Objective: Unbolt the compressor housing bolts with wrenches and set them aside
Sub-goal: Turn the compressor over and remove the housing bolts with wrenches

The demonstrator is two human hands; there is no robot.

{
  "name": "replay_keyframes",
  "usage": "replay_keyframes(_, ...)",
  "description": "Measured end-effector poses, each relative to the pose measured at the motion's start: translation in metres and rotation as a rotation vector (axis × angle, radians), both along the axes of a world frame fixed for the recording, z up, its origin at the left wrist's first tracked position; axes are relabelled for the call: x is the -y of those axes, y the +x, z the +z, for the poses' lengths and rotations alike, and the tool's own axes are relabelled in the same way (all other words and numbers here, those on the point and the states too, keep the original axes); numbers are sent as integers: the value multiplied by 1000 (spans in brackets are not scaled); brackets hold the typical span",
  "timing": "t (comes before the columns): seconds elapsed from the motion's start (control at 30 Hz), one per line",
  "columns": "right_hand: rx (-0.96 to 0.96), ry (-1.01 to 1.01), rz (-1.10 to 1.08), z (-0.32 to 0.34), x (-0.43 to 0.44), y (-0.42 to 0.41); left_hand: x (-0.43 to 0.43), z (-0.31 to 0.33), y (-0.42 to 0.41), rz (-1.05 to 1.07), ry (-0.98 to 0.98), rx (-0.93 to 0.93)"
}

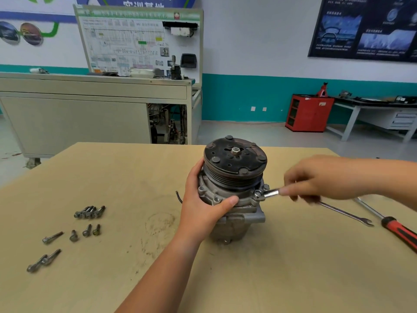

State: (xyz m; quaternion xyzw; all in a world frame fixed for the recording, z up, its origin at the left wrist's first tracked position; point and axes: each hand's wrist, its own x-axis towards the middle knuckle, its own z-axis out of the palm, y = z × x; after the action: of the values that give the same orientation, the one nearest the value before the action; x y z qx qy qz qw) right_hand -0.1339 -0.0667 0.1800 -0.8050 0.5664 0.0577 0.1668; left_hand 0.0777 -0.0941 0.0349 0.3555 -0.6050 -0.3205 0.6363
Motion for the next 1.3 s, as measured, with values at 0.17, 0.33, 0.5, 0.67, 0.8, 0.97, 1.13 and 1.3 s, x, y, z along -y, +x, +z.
replay_keyframes(0.17, -71, -141, 90, 8, 11, -12, -1, 1, -1, -1, 10, 2)
replay_keyframes(0.33, 486, 352, -131, -9, -9, -16, 0, 1, -1, -8, 7, 0)
replay_keyframes(0.5, 667, 456, -170, -25, -19, 6, 0, 0, -2, -2, -11, -9)
replay_keyframes(0.67, 661, 485, -227, -24, -21, 16, 1, 0, -2, -8, -28, -15)
replay_keyframes(0.8, 194, 101, -113, -7, -8, 9, 2, -1, -1, -4, -20, -6)
replay_keyframes(0.97, -85, -360, 101, 2, 14, 1, 2, -2, -1, -1, -11, -16)
replay_keyframes(1.13, 374, 310, -85, 4, 3, -21, 2, -2, -1, -5, -12, -11)
replay_keyframes(1.3, 659, 533, -161, -28, -18, -5, 1, -1, -1, -4, -15, -9)
